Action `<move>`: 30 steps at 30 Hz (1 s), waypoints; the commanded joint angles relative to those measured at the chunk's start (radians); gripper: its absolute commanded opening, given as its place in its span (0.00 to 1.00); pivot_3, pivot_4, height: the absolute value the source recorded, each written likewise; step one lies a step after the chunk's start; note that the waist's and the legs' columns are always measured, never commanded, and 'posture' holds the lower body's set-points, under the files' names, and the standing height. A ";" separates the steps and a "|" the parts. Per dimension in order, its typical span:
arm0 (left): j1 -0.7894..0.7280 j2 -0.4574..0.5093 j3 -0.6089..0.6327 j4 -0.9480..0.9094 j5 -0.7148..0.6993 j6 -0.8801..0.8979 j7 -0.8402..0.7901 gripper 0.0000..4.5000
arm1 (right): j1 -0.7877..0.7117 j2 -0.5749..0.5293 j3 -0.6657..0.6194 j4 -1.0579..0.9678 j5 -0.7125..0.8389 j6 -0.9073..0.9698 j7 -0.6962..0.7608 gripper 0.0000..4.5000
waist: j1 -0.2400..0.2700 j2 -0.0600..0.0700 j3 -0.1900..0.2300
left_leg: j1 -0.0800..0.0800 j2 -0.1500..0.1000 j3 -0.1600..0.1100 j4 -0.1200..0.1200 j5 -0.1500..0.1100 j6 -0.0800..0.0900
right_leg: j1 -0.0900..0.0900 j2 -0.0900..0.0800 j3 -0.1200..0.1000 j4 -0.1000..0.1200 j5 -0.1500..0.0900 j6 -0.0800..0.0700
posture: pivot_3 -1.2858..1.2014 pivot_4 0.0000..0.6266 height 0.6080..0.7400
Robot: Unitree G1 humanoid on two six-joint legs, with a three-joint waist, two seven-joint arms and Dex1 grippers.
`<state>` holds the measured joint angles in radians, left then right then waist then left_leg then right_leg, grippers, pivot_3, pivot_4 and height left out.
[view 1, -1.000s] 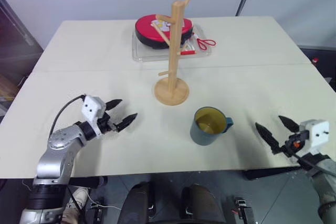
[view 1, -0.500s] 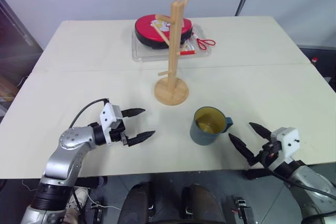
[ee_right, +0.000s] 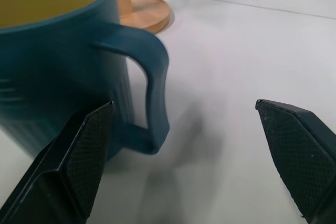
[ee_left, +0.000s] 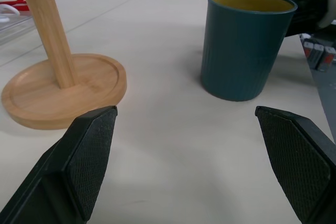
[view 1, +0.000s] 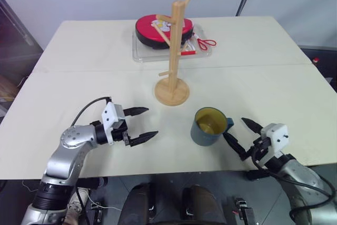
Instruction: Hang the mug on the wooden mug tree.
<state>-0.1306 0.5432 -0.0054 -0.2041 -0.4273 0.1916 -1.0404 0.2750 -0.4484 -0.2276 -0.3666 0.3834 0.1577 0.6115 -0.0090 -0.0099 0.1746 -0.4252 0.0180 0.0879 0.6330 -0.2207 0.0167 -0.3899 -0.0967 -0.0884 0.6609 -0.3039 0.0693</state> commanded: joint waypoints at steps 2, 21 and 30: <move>0.006 0.001 0.011 -0.028 -0.011 -0.026 0.004 1.00 | -0.057 0.018 0.021 0.049 -0.017 -0.044 -0.001 1.00 | -0.002 0.000 0.000 | 0.000 0.000 0.000 0.000 0.000 0.000 | 0.000 0.000 0.000 0.000 0.000 0.000 | 0.52 0.24 1.00; 0.019 0.017 0.026 -0.048 -0.013 -0.028 0.028 1.00 | -0.144 0.059 0.078 0.096 0.039 -0.025 0.037 0.01 | -0.001 0.000 0.000 | 0.000 0.000 0.000 0.000 0.000 0.000 | 0.000 0.000 0.000 0.000 0.000 0.000 | 0.52 0.24 1.00; -0.009 0.021 0.051 -0.020 -0.018 -0.033 0.033 1.00 | -0.146 -0.035 0.109 -0.084 -0.051 0.010 0.025 0.01 | -0.001 0.002 0.001 | 0.000 0.000 0.000 0.000 0.000 0.000 | 0.000 0.000 0.000 0.001 0.000 0.000 | 0.52 0.24 1.00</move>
<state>-0.1179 0.5603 0.0187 -0.2133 -0.4273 0.1788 -1.0123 0.1493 -0.4421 -0.1157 -0.3212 0.3649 0.1672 0.6399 -0.0098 -0.0084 0.1755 -0.4253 0.0178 0.0881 0.6334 -0.2206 0.0168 -0.3901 -0.0969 -0.0883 0.6616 -0.3037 0.0695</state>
